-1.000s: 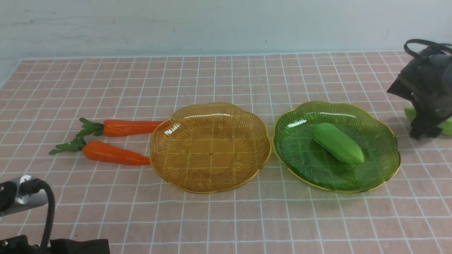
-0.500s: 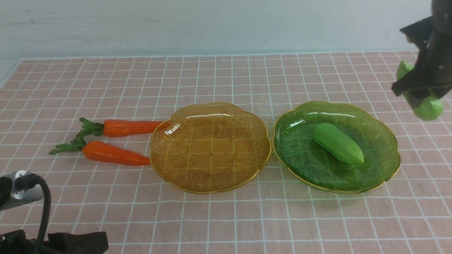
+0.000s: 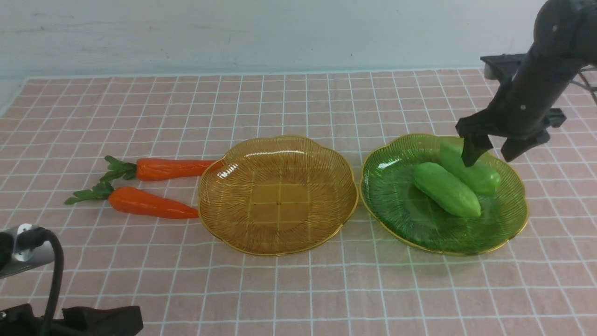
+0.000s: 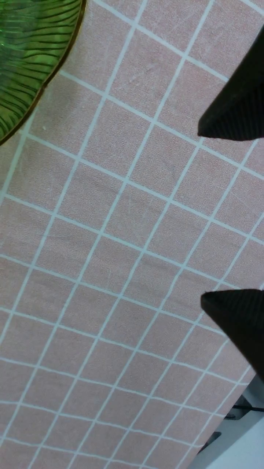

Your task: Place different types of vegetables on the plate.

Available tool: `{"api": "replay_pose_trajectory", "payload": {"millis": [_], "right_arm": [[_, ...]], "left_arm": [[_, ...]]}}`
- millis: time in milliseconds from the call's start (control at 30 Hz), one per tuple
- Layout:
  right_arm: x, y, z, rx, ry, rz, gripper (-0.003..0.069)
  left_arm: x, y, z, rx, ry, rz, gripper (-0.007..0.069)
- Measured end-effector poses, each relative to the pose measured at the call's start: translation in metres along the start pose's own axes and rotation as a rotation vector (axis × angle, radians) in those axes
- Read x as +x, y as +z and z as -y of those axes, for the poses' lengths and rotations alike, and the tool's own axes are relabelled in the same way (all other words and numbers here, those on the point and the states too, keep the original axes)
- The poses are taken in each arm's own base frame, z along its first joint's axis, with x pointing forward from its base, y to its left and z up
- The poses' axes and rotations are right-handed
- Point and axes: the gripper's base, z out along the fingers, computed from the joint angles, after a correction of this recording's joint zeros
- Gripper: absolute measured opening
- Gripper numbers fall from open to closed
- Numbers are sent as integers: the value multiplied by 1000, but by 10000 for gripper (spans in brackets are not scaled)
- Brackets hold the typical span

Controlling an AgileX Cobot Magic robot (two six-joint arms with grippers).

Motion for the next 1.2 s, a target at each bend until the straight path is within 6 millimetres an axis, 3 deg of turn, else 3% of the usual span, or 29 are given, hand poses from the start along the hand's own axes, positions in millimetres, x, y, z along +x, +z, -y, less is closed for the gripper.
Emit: {"api": "replay_pose_trajectory", "payload": {"millis": [100, 300, 600, 833, 967, 1200], "right_arm": [[0, 0, 0, 1, -5, -1, 495], [0, 0, 1, 14, -22, -3, 495], [0, 0, 2, 18, -24, -3, 495], [0, 0, 1, 16, -22, -3, 495], [1, 1, 1, 12, -20, -3, 495], [1, 1, 1, 12, -19, -4, 494]], "left_arm": [[-10, 20, -3, -6, -150, 25, 525], [-25, 40, -18, -19, -335, 83, 525], [-37, 71, -30, 11, -400, 195, 525], [-41, 81, -33, 29, -458, 234, 516], [-42, 84, -34, 28, -467, 237, 477], [-42, 88, -35, 30, -519, 241, 318]]}}
